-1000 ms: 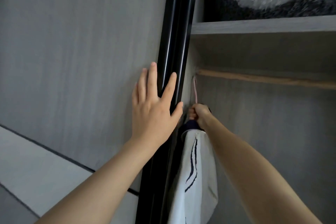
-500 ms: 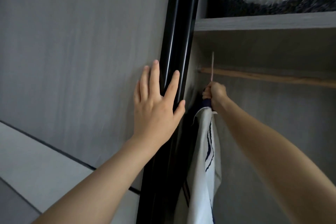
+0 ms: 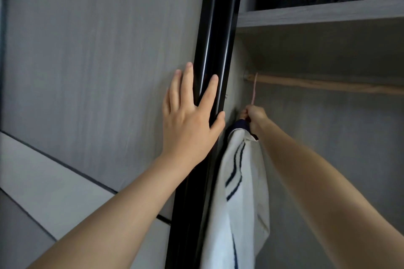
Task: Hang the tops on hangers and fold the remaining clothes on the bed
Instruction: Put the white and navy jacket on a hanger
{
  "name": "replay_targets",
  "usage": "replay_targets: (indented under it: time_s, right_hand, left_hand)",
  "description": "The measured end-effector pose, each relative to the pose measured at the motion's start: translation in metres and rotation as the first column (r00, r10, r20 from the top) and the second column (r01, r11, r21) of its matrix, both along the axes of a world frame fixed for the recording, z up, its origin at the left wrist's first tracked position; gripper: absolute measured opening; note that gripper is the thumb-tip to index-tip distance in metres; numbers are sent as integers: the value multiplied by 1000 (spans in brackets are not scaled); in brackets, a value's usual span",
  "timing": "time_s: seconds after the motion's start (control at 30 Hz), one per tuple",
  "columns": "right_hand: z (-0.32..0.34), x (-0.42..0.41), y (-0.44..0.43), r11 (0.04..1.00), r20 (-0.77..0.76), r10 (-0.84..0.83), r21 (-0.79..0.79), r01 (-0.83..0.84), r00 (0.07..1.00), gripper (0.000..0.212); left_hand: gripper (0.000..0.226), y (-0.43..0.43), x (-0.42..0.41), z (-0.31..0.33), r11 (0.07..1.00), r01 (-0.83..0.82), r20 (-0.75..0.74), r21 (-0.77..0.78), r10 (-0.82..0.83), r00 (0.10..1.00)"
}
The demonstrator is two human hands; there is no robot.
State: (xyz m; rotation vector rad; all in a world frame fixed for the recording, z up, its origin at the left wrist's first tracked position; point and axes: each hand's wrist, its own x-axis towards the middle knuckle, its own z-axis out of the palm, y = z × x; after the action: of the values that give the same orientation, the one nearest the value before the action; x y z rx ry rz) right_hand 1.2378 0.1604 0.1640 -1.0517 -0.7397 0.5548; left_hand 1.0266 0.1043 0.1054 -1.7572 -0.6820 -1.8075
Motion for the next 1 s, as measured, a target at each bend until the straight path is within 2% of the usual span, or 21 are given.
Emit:
replay_targets:
  time_s: [0.07,0.13,0.3,0.4,0.5,0.53,0.6,0.67,0.73,0.77,0.83,0.9,0.97,1.0]
  right_hand:
    - [-4,4,-6,994,95,-6,-112,17,995,19]
    - [-8,12,-14,967,237,-13,-245,73,971,24]
    - [-12,34,-62,952,357,-111,-229,203,927,22]
    - [-12,57,-106,878,557,-161,-297,377,815,20]
    - [-12,89,-166,781,742,-163,-306,545,650,31]
    - [-14,99,-184,736,779,-178,-300,607,601,32]
    - [-23,118,-228,578,847,-209,-297,760,489,30]
    - [-32,131,-266,424,928,-194,-213,880,318,29]
    - [-40,144,-309,288,975,-147,-118,950,166,30]
    - [-43,149,-338,189,992,-96,-64,980,83,31]
    - [-50,165,-373,62,999,-14,52,997,-52,34]
    - [-54,177,-421,-79,997,17,83,993,-82,36]
    - [-56,183,-442,-127,994,31,111,986,-108,39]
    - [-58,185,-461,-189,993,41,120,975,-115,38]
  left_hand:
    - [57,-2,2,-2,1000,-2,-11,-3,2,1000]
    - [57,-1,2,-2,1000,-16,-12,-2,16,1000]
    - [56,-6,0,0,999,-11,-33,-45,9,999]
    - [51,-11,-1,-3,995,-103,-58,-13,102,993]
    - [41,-17,6,-11,989,-139,-34,41,141,989]
    - [38,-22,11,-14,989,-134,-16,59,135,991]
    - [32,-37,35,-24,987,-96,-14,128,98,995]
    - [29,-53,66,-39,986,-24,-77,166,38,996]
    - [28,-67,97,-53,994,73,-134,85,-61,989]
    - [27,-77,117,-59,992,126,-145,3,-124,982]
    - [23,-86,139,-71,967,193,-168,-167,-221,961]
    - [27,-103,169,-84,927,254,-208,-276,-315,926]
    - [29,-107,182,-94,906,251,-261,-340,-348,901]
    - [31,-117,194,-98,894,267,-283,-359,-377,882]
